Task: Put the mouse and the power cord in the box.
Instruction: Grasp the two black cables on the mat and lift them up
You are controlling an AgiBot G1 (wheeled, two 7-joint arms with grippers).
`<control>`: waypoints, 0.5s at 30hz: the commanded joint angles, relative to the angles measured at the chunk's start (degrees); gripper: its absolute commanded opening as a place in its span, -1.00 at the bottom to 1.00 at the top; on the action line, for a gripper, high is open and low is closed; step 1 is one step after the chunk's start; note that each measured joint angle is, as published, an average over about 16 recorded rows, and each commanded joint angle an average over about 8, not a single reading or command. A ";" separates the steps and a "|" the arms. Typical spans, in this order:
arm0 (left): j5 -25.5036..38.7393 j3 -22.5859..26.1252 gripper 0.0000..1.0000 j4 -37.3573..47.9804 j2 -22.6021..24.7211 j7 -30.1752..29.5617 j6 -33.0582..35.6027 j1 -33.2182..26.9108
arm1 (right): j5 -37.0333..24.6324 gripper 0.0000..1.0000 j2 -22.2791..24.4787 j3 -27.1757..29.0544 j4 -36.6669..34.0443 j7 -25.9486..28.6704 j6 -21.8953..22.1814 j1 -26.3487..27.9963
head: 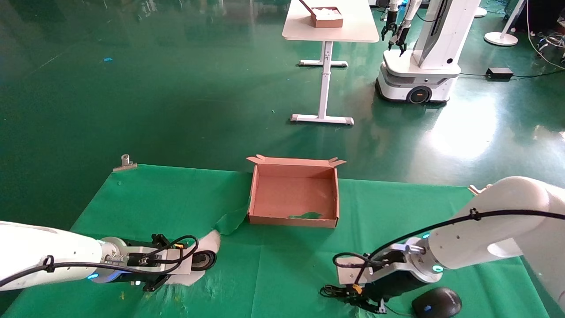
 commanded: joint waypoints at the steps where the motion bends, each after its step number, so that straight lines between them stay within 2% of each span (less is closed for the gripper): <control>1: 0.00 0.00 -1.00 0.00 0.00 0.00 0.00 0.00 | -0.09 -1.00 0.05 -0.15 0.07 -0.10 -0.10 -0.46; 9: 0.00 0.00 -1.00 0.00 0.00 0.00 0.00 0.00 | 1.32 -1.00 2.31 1.21 1.02 0.42 -0.51 0.89; 15: -2.53 -1.41 -1.00 -0.38 -1.11 -0.10 1.53 -1.83 | 5.67 -1.00 8.05 4.11 4.93 1.79 -3.78 1.20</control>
